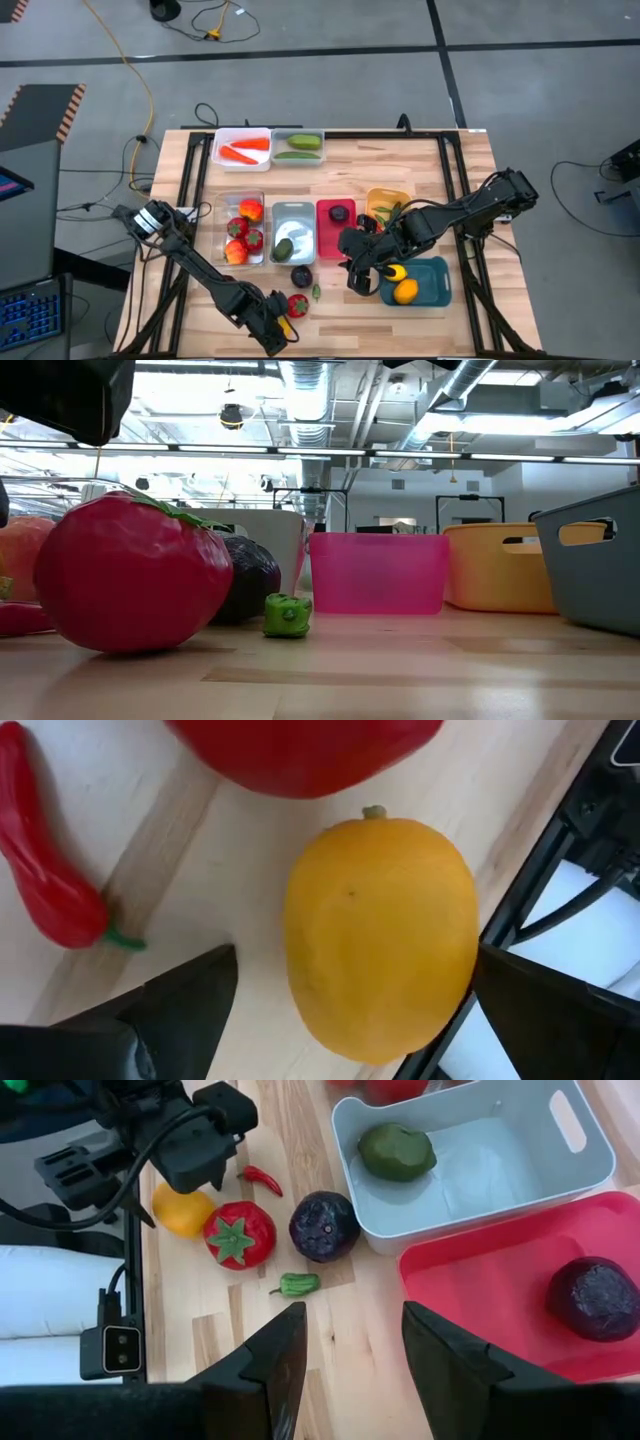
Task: Sort produce into baskets
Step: Put the lemon into the blue bin
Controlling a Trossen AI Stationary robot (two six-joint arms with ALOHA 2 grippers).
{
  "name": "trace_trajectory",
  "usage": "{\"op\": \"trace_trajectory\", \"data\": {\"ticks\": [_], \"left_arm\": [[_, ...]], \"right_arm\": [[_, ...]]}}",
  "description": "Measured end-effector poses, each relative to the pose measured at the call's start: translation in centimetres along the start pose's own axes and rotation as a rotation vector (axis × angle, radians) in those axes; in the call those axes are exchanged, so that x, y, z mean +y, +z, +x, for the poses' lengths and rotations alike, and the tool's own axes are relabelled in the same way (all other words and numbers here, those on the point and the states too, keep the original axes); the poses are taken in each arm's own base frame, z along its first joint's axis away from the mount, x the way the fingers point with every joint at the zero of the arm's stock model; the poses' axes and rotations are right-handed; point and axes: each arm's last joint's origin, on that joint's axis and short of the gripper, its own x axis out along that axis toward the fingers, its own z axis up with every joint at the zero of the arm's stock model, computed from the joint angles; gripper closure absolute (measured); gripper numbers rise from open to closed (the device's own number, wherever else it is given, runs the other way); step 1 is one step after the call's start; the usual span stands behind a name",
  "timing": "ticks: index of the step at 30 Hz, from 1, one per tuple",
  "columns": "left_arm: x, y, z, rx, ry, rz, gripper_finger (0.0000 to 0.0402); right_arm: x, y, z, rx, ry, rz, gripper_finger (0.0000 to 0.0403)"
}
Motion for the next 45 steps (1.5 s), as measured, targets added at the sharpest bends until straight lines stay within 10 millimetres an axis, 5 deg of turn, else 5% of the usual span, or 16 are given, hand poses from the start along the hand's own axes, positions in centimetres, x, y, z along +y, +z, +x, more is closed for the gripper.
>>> {"op": "trace_trajectory", "data": {"ticks": [15, 24, 30, 45], "left_arm": [[-0.1, 0.1, 0.0, -0.029, -0.010, 0.021, 0.0176], [-1.3, 0.3, -1.8, 0.016, -0.002, 0.075, 0.0184], [-1.8, 0.4, -5.5, 0.006, 0.037, 0.128, 0.0184], [-1.2, 2.0, -15.5, -0.501, 0.052, 0.344, 0.0184]], "right_arm": [[0.0, 0.0, 0.0, 0.000, 0.000, -0.002, 0.0211], [-0.1, -0.1, 0.0, 0.010, -0.005, -0.152, 0.0211], [-0.4, -0.3, 0.0, 0.040, -0.025, -0.212, 0.0211], [-1.0, 0.4, 0.2, 0.011, -0.022, -0.132, 0.0189]]}}
